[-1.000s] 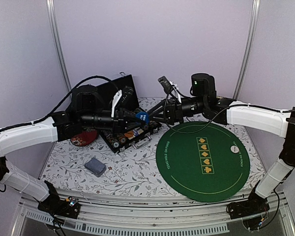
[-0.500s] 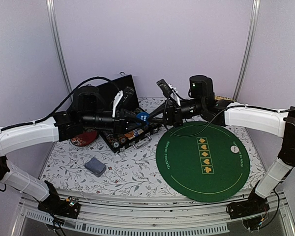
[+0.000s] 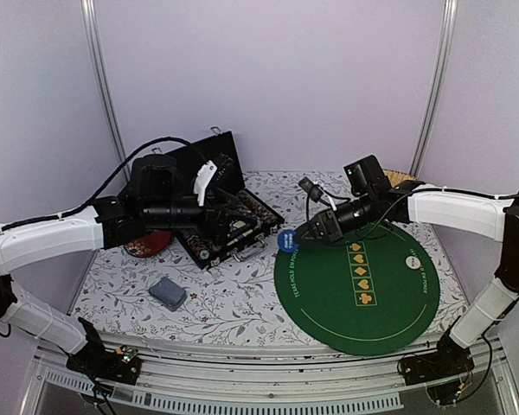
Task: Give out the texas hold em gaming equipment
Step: Pass from the left arm to the right, then place the small blind button in the small blind area.
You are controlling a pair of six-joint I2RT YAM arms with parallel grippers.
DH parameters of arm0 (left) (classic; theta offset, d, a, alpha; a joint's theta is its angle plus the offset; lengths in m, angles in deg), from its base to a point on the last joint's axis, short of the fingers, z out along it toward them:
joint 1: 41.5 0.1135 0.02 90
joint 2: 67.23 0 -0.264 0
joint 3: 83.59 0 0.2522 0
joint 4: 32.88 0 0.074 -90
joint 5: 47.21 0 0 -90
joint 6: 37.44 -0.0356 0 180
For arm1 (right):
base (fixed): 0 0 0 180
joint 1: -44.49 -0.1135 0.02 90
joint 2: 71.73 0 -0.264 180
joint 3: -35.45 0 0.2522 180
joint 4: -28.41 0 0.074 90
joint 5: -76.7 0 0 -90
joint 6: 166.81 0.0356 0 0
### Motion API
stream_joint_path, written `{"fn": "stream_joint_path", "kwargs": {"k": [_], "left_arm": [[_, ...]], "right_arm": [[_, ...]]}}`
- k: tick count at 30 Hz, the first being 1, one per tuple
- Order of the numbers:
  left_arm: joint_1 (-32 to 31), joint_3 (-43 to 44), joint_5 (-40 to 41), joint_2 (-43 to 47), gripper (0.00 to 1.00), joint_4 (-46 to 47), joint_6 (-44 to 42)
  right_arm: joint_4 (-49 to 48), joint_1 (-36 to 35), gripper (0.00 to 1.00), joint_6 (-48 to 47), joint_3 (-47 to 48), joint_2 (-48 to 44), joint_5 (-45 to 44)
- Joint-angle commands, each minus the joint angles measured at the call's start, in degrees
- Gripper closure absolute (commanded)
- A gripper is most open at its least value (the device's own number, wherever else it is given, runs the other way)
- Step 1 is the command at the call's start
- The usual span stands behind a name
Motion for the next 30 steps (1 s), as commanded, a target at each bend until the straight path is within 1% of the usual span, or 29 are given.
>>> {"fn": "stream_joint_path", "kwargs": {"k": [1, 4, 7, 11, 13, 15, 20, 27, 30], "left_arm": [[3.06, 0.71, 7.26, -1.55, 0.04, -5.04, 3.99], [4.63, 2.08, 7.86, -4.31, 0.04, -7.94, 5.42], [5.38, 3.11, 7.77, -6.47, 0.04, -9.43, 5.54], [5.53, 3.89, 7.92, -7.14, 0.02, -10.47, 4.93], [5.67, 3.57, 8.56, -6.80, 0.02, -10.51, 4.90], [5.84, 3.23, 9.09, -6.51, 0.02, -10.39, 4.89], [5.97, 3.12, 10.06, -6.37, 0.02, -11.69, 4.57], [6.36, 3.02, 10.94, -6.21, 0.02, -12.09, 4.82], [6.41, 3.10, 10.93, -6.38, 0.02, -12.07, 5.07]], "right_arm": [[17.57, 0.21, 0.98, 3.46, -6.10, -3.84, -3.94], [23.92, 0.23, 0.98, 7.18, -11.46, -5.48, -4.16], [26.80, 0.19, 0.98, 9.95, -17.78, -7.95, -3.02], [26.63, 0.16, 0.98, 14.05, -26.27, -9.61, -1.14], [25.75, 0.23, 0.98, 14.79, -28.50, -8.93, -1.52], [23.73, 0.16, 0.98, 14.64, -29.29, -7.36, -1.83], [14.94, -1.22, 0.98, 15.02, -29.14, -4.47, 3.51], [6.45, -1.35, 0.98, 13.62, -27.47, 0.69, 8.63], [4.72, -1.35, 0.98, 13.34, -26.41, 4.19, 8.75]]}}
